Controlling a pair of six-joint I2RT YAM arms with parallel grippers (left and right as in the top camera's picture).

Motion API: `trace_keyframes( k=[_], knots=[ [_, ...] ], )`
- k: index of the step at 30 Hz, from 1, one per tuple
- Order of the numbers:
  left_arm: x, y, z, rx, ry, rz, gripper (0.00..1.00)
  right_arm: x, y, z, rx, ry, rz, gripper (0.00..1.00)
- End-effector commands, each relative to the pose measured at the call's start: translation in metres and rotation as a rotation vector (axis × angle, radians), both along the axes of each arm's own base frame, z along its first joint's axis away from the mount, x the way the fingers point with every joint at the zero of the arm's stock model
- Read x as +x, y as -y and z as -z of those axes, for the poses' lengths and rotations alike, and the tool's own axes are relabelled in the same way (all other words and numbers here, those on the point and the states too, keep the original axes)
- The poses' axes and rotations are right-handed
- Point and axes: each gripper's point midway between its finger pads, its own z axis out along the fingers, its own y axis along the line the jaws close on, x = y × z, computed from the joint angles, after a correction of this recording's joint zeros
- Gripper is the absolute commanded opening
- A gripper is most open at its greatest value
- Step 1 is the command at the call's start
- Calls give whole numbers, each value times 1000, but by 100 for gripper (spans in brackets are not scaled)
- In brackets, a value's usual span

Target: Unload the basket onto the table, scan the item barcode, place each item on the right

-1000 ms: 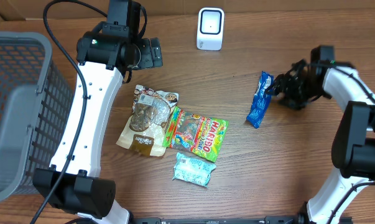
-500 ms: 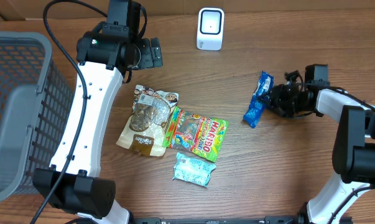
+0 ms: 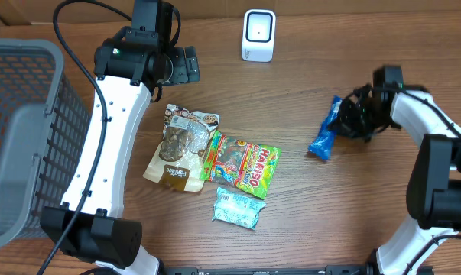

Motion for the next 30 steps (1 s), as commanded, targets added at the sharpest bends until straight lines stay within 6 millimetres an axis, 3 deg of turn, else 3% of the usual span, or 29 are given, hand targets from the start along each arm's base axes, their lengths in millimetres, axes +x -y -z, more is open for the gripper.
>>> trace_keyframes(
  k=[1,4,8,15,17,19,21,26,30],
  knots=[
    [0,-3,-12,11,30,12,100,24,15,-39,-297,106,-34,4],
    [0,-3,-12,11,30,12,100,19,22,-49,-549,81,-11,4],
    [0,-3,-12,11,30,12,100,18,7,-54,-746,125,-70,4],
    [0,-3,-12,11,30,12,100,21,-17,-21,-838,121,-226,4],
    [0,-3,-12,11,30,12,100,22,-16,-9,-857,103,-272,15],
    [0,-3,-12,11,30,12,100,21,-12,-3,-885,88,-293,38],
    [0,-3,-12,11,30,12,100,21,-11,-3,-892,88,-311,52],
    [0,-3,-12,11,30,12,100,29,-28,-18,-761,121,-277,57],
    [0,-3,-12,11,30,12,100,47,-35,-63,-556,203,-161,60]
  ],
)
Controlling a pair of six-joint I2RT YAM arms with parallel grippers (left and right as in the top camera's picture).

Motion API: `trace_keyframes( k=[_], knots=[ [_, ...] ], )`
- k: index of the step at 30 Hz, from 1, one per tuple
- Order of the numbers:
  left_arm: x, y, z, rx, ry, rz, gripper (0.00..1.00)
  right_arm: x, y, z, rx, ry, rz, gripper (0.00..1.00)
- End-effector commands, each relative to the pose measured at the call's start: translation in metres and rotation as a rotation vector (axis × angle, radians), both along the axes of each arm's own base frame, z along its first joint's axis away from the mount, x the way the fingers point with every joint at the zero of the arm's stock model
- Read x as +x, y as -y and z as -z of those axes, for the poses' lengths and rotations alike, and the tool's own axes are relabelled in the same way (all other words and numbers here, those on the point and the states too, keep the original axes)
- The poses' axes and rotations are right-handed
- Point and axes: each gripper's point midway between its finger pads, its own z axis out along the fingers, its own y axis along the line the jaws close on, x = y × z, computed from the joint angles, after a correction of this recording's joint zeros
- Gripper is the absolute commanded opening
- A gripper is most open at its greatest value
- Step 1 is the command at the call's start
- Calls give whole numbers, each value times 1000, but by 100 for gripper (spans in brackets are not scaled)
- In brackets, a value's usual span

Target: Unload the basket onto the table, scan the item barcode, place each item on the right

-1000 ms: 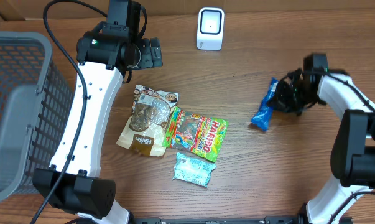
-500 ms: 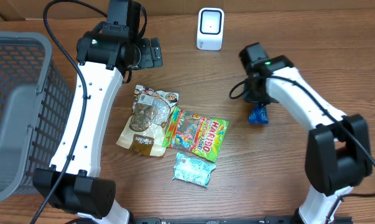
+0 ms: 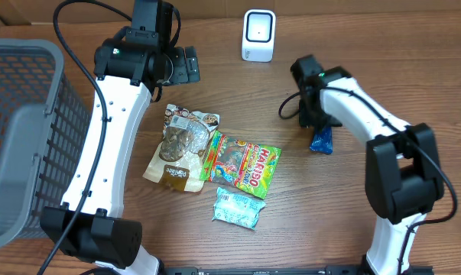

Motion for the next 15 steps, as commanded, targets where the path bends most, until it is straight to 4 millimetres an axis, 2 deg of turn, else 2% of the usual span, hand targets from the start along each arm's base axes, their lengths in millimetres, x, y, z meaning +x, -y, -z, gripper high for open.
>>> trace_keyframes(
  k=[1,4,7,10,15],
  knots=[
    [0,-3,-12,11,30,12,100,28,-5,-69,246,156,71,61],
    [0,-3,-12,11,30,12,100,33,12,-99,417,205,136,71],
    [0,-3,-12,11,31,12,100,32,39,-105,553,189,218,80],
    [0,-3,-12,11,31,12,99,27,60,-91,687,155,285,82],
    [0,-3,-12,11,31,12,100,16,59,-51,864,124,303,82]
  ],
)
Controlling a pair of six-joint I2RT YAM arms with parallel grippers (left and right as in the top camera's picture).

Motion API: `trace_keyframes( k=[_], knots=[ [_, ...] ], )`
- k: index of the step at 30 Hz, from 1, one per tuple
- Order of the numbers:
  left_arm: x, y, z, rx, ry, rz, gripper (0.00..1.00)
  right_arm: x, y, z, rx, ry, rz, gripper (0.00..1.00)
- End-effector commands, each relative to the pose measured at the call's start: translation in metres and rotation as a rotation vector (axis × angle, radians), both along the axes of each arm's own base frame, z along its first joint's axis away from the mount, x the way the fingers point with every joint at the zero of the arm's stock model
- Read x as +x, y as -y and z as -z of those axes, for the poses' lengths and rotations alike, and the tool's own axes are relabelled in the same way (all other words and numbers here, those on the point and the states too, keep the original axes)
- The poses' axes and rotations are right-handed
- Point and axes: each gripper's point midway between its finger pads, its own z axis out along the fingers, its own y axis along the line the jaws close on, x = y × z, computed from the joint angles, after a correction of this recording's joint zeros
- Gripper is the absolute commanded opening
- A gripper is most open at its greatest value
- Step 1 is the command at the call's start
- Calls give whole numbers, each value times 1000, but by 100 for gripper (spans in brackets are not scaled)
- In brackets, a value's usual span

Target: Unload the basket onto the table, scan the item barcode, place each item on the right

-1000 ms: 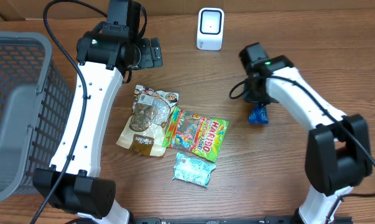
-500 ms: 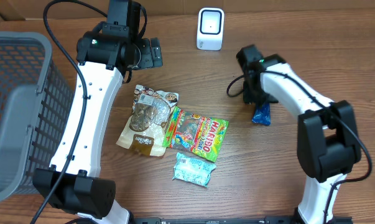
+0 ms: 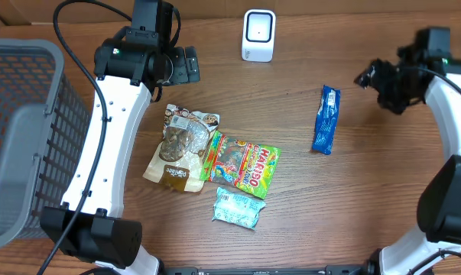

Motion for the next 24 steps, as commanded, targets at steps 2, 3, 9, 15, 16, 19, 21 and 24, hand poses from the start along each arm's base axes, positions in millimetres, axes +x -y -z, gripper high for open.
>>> trace_keyframes(
  k=[2,3,9,15,16,19,21,24],
  knots=[
    [0,-3,-12,11,30,12,100,-20,-43,41,241,-36,-86,82],
    [0,-3,-12,11,30,12,100,-22,-46,52,266,-36,-85,82],
    [0,-3,-12,11,30,12,100,-26,-57,101,344,-50,-63,75],
    [0,-3,-12,11,30,12,100,-23,-58,127,354,-63,-49,72],
    [0,-3,-12,11,30,12,100,-22,-59,130,352,-59,-54,72],
    [0,-3,-12,11,30,12,100,-20,-64,140,337,-57,-69,68],
    [0,-3,-12,11,30,12,100,-20,-68,145,322,-64,-77,64],
    [0,-3,-12,11,30,12,100,-20,-70,146,322,-62,-82,50]
  ],
)
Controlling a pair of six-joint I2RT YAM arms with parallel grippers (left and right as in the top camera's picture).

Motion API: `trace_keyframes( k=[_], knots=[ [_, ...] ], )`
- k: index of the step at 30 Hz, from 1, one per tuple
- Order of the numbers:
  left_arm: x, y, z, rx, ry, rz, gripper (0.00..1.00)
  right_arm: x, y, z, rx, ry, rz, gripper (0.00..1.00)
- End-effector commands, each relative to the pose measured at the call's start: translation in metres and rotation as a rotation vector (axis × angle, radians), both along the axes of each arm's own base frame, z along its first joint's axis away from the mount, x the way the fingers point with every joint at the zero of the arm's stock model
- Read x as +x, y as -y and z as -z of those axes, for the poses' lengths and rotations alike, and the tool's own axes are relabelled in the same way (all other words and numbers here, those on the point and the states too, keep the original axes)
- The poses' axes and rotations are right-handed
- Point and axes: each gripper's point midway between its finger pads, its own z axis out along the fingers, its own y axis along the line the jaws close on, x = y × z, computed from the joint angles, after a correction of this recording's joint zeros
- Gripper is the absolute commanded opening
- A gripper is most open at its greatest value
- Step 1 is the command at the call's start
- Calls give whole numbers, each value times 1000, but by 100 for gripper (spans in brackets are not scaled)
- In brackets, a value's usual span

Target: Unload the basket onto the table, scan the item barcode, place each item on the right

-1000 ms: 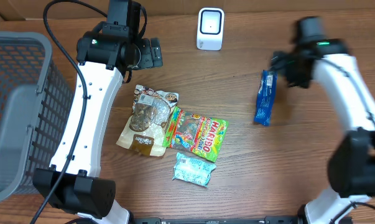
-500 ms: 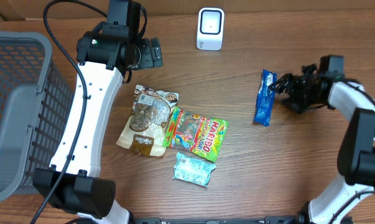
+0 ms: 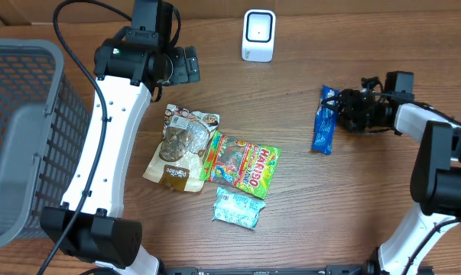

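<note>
A blue snack packet (image 3: 324, 122) lies flat on the wooden table, right of centre, its long side running near to far. My right gripper (image 3: 343, 109) sits low just to the right of its far end, fingers pointing left at it, jaws open and holding nothing. The white barcode scanner (image 3: 258, 35) stands at the back centre of the table. Far from both, my left gripper (image 3: 187, 66) hangs at the back left with its fingers close together and nothing in them.
A grey mesh basket (image 3: 31, 92) fills the left edge. A brown cookie pack (image 3: 176, 145), a green gummy bag (image 3: 242, 163) and a pale teal packet (image 3: 238, 208) lie together left of centre. Bare wood separates the scanner from the blue packet.
My right gripper was up at the far right, away from the blue packet. It is now down beside the packet's far end. The packet and the left arm have not moved.
At first my right gripper was at the blue packet, which lay slanted at the right. Then the arm reached in toward the middle, with the packet partly under it. Then the packet lay straight on the table with the gripper far off; now the gripper is beside it again.
</note>
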Motion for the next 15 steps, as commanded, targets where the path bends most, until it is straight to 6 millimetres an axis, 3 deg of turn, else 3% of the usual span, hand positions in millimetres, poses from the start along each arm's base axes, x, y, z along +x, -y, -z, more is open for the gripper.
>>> trace_keyframes(
  k=[1,3,5,9,15],
  knots=[
    [0,-3,-12,11,30,12,100,-21,-1,46,-67,-130,12,38],
    [0,-3,-12,11,30,12,100,-21,-1,46,-67,-130,12,14],
    [0,-3,-12,11,30,12,100,-21,-1,44,-66,-134,13,4],
    [0,-3,-12,11,30,12,100,-15,3,27,-93,-130,17,4],
    [0,-3,-12,11,30,12,100,-7,16,-14,-417,-122,5,4]
  ],
)
